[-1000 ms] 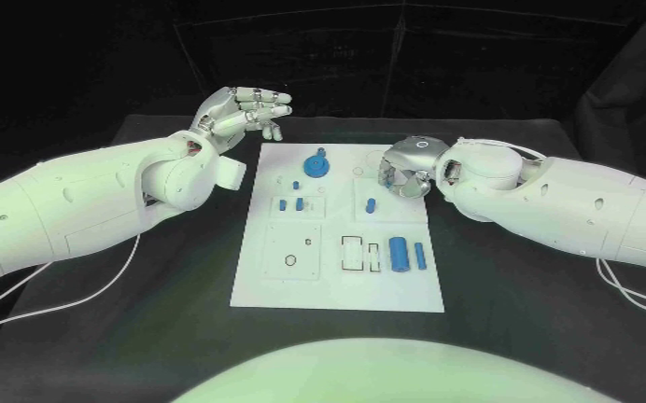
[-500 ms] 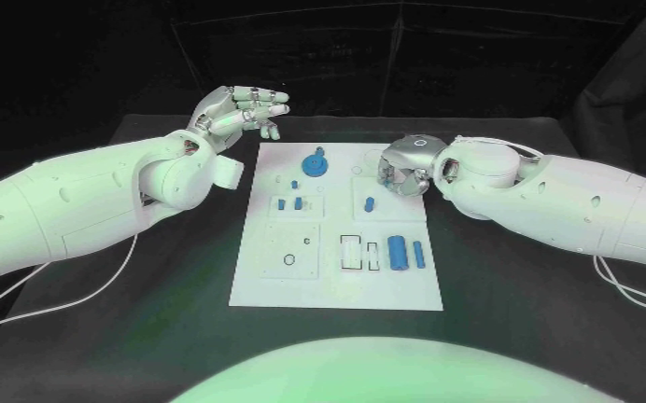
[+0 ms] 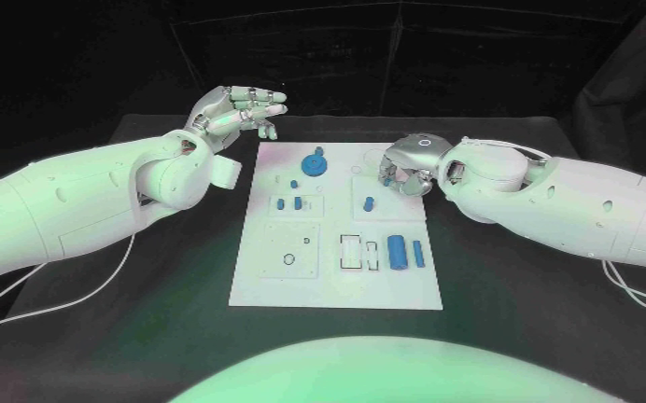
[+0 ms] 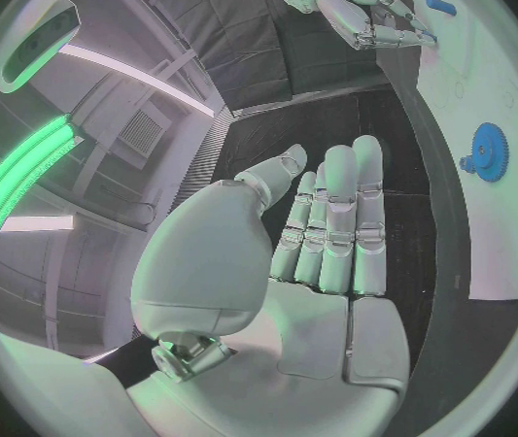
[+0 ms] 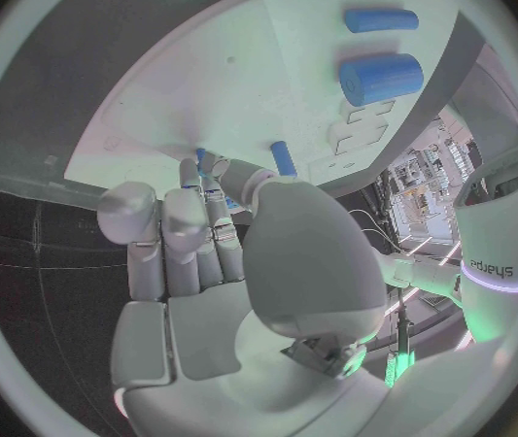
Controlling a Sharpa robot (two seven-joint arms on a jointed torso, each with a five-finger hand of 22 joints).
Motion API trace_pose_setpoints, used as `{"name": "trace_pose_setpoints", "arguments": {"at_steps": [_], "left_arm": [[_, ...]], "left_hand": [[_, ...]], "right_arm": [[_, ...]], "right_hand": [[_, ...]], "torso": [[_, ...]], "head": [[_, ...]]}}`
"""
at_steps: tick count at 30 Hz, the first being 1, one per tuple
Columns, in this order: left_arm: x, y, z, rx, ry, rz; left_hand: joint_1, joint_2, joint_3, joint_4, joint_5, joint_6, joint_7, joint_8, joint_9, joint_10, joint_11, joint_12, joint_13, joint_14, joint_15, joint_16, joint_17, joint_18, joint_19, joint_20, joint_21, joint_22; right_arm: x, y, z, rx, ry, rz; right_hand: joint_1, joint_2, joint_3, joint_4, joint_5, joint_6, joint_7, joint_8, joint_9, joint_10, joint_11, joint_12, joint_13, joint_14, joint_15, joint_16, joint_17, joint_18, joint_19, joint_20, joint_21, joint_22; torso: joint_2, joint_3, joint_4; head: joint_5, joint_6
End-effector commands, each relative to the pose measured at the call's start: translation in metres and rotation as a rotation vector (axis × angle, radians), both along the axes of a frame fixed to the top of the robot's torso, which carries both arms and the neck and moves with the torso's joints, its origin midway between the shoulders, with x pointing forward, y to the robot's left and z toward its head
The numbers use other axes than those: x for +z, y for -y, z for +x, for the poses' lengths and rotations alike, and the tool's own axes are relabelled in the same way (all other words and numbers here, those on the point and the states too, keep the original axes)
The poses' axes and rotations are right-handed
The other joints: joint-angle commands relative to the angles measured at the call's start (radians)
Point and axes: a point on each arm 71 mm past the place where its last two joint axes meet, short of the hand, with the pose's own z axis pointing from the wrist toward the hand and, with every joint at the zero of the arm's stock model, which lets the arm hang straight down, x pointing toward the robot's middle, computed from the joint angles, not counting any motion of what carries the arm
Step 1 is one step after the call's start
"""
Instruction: Assemble the parts on the task board
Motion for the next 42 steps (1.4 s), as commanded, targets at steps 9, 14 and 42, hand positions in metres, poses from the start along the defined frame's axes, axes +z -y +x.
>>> {"name": "trace_pose_setpoints", "arguments": {"at_steps": [9, 14, 42], "left_arm": [[0.001, 0.0, 0.001, -0.007, -0.001, -0.01], [0.001, 0.0, 0.001, -0.008, -0.001, -0.011], [0.002, 0.016, 0.0, -0.041, -0.005, -0.023]], "left_hand": [[0.0, 0.007, -0.008, 0.002, 0.005, 0.001, 0.003, 0.001, -0.002, -0.003, 0.002, 0.003, -0.001, -0.006, -0.001, -0.006, -0.002, 0.013, -0.001, -0.002, -0.007, -0.002], [-0.001, 0.007, -0.01, 0.002, 0.005, 0.0, 0.004, 0.001, -0.002, -0.004, 0.002, 0.003, -0.001, -0.006, 0.0, -0.006, -0.003, 0.013, -0.001, -0.002, -0.008, -0.003], [-0.002, 0.007, -0.015, 0.003, 0.005, -0.002, 0.004, 0.0, -0.002, -0.006, 0.003, 0.003, -0.002, -0.006, 0.0, -0.006, -0.004, 0.013, 0.0, -0.001, -0.01, -0.005]], "right_arm": [[0.021, 0.004, -0.008, -0.028, 0.049, 0.157], [0.032, 0.001, -0.014, -0.026, 0.057, 0.219], [0.001, -0.12, -0.074, 0.243, -0.166, 0.283]], "right_hand": [[-0.011, 0.001, 0.007, 0.002, -0.016, 0.011, -0.002, -0.006, 0.001, 0.007, 0.0, -0.002, -0.005, 0.024, -0.005, 0.003, -0.004, -0.019, 0.007, 0.001, 0.009, 0.008], [-0.013, 0.0, 0.008, 0.003, -0.017, 0.01, -0.002, -0.007, 0.001, 0.006, 0.0, -0.004, -0.006, 0.023, -0.005, 0.003, -0.005, -0.019, 0.007, 0.001, 0.011, 0.01], [-0.018, -0.001, 0.008, 0.004, -0.016, 0.008, -0.001, -0.01, 0.0, 0.004, 0.002, -0.006, -0.008, 0.023, -0.005, 0.003, -0.007, -0.019, 0.007, 0.001, 0.013, 0.012]], "torso": [[-0.001, -0.0014, 0.0003], [-0.001, -0.0016, 0.0], [0.002, -0.0024, 0.0011]], "head": [[-0.002, 0.008], [0.004, 0.009], [0.087, -0.019]]}}
